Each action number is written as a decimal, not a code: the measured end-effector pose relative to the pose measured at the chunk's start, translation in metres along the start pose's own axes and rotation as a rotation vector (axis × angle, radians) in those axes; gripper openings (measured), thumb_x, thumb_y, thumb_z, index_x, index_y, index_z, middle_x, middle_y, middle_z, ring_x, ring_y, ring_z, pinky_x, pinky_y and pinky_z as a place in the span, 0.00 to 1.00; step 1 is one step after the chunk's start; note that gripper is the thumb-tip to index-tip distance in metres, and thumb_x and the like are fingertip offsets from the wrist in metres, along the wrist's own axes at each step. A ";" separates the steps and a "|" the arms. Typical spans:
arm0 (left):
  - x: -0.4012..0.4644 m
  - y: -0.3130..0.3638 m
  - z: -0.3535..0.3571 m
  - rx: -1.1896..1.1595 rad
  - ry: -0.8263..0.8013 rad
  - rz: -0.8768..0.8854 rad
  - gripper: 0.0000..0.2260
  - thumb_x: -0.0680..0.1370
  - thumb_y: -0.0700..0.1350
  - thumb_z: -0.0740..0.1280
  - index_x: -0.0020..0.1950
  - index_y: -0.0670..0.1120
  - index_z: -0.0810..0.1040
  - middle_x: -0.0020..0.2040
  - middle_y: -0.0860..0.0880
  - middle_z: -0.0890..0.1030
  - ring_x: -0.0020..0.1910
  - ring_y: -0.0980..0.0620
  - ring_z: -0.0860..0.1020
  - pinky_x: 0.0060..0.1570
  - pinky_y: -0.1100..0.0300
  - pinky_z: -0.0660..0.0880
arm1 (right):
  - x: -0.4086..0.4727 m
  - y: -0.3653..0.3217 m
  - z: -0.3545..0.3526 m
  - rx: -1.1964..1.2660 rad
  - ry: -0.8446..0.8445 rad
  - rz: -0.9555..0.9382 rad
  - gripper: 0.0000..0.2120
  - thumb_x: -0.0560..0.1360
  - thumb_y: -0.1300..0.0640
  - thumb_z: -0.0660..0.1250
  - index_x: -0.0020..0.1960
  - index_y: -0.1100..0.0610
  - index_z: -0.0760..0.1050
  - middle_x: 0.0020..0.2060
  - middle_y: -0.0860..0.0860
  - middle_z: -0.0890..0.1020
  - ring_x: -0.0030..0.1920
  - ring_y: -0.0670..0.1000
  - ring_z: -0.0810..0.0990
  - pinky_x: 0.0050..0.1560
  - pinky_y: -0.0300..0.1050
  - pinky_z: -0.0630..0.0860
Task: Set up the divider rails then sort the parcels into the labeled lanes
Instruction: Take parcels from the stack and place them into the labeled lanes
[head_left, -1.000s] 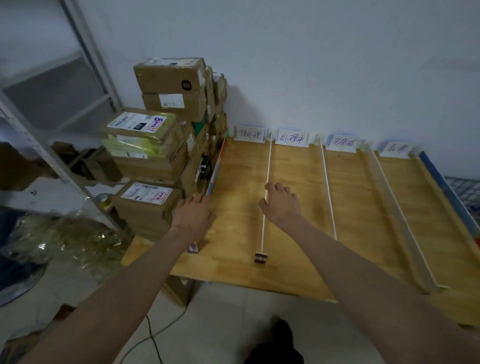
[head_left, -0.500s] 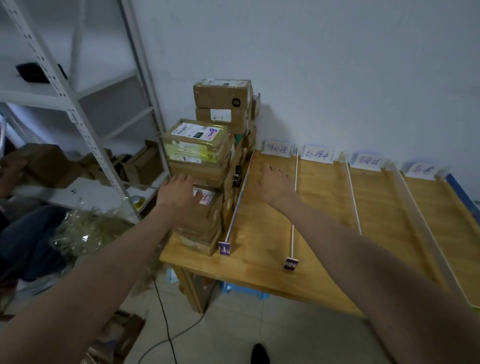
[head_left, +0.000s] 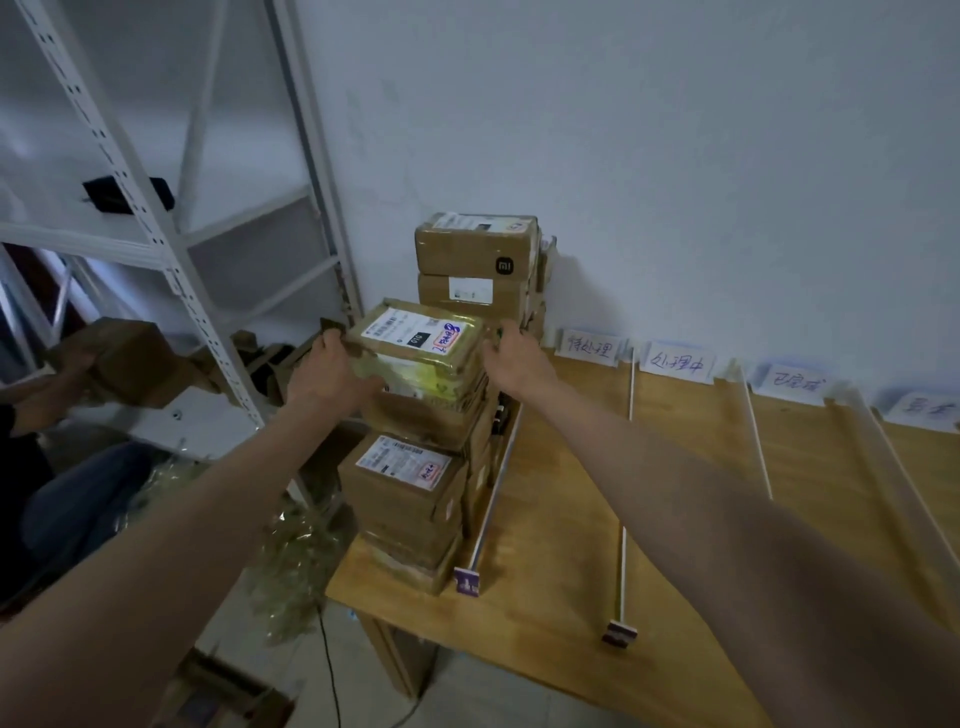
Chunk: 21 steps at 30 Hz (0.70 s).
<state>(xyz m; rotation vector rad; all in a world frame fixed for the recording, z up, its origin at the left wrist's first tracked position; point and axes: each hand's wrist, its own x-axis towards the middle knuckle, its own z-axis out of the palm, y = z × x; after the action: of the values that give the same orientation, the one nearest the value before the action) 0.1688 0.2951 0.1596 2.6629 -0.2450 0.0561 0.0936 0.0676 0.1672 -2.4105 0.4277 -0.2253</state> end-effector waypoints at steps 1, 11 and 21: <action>0.004 0.000 0.002 -0.060 0.000 -0.021 0.37 0.69 0.52 0.76 0.71 0.45 0.62 0.65 0.42 0.72 0.56 0.41 0.78 0.51 0.45 0.80 | 0.006 -0.002 0.001 0.044 -0.013 0.018 0.24 0.83 0.50 0.53 0.75 0.59 0.59 0.63 0.58 0.75 0.57 0.60 0.78 0.57 0.56 0.77; 0.020 0.000 0.014 -0.345 0.071 -0.075 0.38 0.69 0.48 0.77 0.74 0.46 0.62 0.67 0.44 0.73 0.61 0.44 0.76 0.59 0.42 0.77 | 0.030 -0.012 0.010 0.380 -0.012 0.152 0.15 0.83 0.55 0.56 0.67 0.59 0.66 0.52 0.54 0.78 0.51 0.55 0.79 0.57 0.54 0.77; 0.014 0.024 -0.022 -0.598 0.069 0.144 0.36 0.72 0.44 0.76 0.76 0.48 0.62 0.71 0.48 0.72 0.67 0.47 0.72 0.64 0.48 0.73 | 0.002 -0.020 -0.027 0.506 -0.111 0.097 0.22 0.78 0.44 0.68 0.64 0.59 0.74 0.56 0.52 0.81 0.51 0.50 0.81 0.50 0.46 0.82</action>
<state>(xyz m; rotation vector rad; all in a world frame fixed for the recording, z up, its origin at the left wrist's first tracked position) 0.1780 0.2820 0.1906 2.0437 -0.3658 0.1031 0.0932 0.0655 0.2006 -1.8913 0.3822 -0.1348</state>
